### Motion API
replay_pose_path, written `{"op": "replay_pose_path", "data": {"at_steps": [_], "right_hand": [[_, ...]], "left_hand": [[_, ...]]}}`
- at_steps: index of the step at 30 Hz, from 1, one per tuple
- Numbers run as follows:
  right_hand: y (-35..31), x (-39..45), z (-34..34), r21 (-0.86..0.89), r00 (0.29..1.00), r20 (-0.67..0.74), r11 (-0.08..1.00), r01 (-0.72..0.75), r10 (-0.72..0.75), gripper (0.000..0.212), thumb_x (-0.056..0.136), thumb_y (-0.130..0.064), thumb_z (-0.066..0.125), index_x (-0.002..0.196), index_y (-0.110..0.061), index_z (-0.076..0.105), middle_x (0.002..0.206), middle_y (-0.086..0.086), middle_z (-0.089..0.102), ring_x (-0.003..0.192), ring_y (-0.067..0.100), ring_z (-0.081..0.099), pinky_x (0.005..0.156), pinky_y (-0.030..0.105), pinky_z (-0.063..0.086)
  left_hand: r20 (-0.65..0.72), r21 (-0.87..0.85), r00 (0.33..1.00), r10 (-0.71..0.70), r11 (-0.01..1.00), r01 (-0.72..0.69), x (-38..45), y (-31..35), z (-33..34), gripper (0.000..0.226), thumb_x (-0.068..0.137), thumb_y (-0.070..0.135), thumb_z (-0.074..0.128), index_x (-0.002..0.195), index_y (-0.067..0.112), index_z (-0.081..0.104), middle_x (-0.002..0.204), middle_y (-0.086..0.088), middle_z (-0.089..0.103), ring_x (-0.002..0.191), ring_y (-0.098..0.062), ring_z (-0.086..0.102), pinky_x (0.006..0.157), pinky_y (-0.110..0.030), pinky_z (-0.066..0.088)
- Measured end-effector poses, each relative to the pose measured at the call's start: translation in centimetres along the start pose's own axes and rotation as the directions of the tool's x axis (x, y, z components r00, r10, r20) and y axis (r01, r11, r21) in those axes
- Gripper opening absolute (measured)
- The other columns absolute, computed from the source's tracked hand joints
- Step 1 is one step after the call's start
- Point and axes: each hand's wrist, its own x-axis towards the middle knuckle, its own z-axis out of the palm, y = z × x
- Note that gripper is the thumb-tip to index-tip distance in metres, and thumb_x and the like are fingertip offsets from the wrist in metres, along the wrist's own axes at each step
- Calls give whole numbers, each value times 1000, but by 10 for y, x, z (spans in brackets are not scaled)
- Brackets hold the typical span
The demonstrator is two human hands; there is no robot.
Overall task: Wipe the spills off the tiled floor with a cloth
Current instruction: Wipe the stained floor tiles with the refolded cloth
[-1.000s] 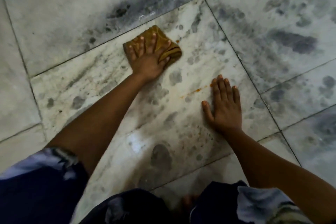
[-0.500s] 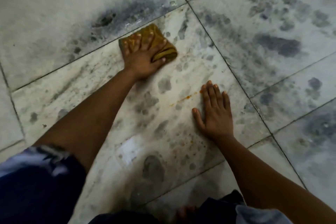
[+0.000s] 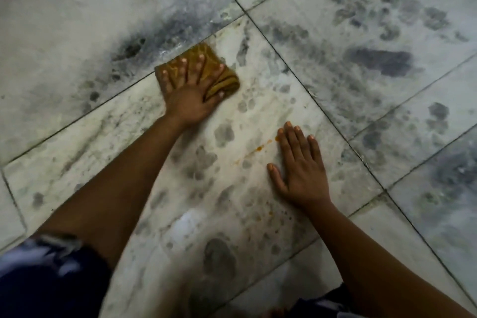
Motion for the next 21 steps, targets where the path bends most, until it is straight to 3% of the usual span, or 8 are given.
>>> {"op": "replay_pose_path", "data": {"at_steps": [3, 6, 9, 12, 14, 16, 18, 21], "right_hand": [[-1, 0, -1, -2, 1000, 5, 1000, -5, 5, 70, 90, -48, 31, 148, -10, 24, 155, 9, 19, 144, 21, 13, 117, 41, 10], [0, 0, -2, 2, 1000, 14, 1000, 3, -3, 70, 89, -48, 31, 148, -10, 23, 155, 8, 17, 144, 20, 12, 117, 40, 8], [0, 0, -3, 7, 1000, 24, 1000, -6, 6, 70, 89, -49, 31, 148, -11, 23, 156, 7, 17, 144, 19, 11, 117, 40, 7], [-1, 0, -3, 11, 1000, 30, 1000, -7, 6, 70, 89, -49, 31, 148, -11, 22, 156, 8, 17, 144, 20, 12, 117, 40, 7], [-1, 0, -3, 17, 999, 30, 1000, -13, 13, 71, 89, -49, 30, 148, -11, 22, 156, 9, 17, 144, 21, 12, 117, 40, 7], [-1, -1, -4, 9, 999, 33, 1000, -15, 15, 71, 89, -49, 29, 148, -11, 21, 156, 9, 17, 144, 21, 12, 117, 40, 7], [-2, -2, -6, 11, 999, 32, 1000, -8, 8, 70, 89, -48, 28, 148, -10, 22, 156, 9, 17, 144, 21, 11, 117, 39, 6], [-4, -3, -11, 37, 1000, -10, 999, -11, 12, 69, 90, -44, 29, 146, -5, 23, 155, 13, 19, 143, 22, 10, 118, 38, 5]], "left_hand": [[8, -8, 1000, -2, 1000, 2, 18, 45, 4, 56, 91, 61, 28, 143, 50, 9, 158, 4, -4, 143, -33, -10, 108, -58, -13], [-28, 58, 975, 222, 974, -220, -31, 62, 17, 55, 91, 60, 23, 142, 47, 8, 158, 0, 3, 143, -36, -3, 109, -56, -10], [-27, 95, 914, 404, 912, -400, -79, 35, 22, 59, 86, 60, 24, 141, 46, 11, 156, -2, 12, 142, -38, 11, 109, -60, 0], [-25, 41, 975, 219, 975, -218, -52, 6, 8, 68, 79, 75, 18, 140, 47, 7, 154, 3, -2, 142, -41, 0, 106, -65, -5], [-5, -5, 1000, 20, 1000, -20, -11, 15, -2, 66, 81, 76, 20, 141, 52, 6, 156, 6, -7, 141, -43, -8, 103, -66, -10], [17, 18, 998, -65, 998, 65, 16, 39, -9, 61, 85, 70, 28, 141, 52, 10, 158, 4, -4, 139, -48, -6, 103, -68, -8], [53, 29, 997, -49, 998, 47, 20, 68, -9, 57, 89, 63, 30, 142, 50, 14, 158, 3, -3, 139, -49, -5, 104, -68, -6], [106, 72, 991, 84, 993, -92, -22, 96, 2, 55, 92, 57, 32, 142, 50, 12, 158, 3, -4, 139, -47, -5, 106, -66, -6]]}}
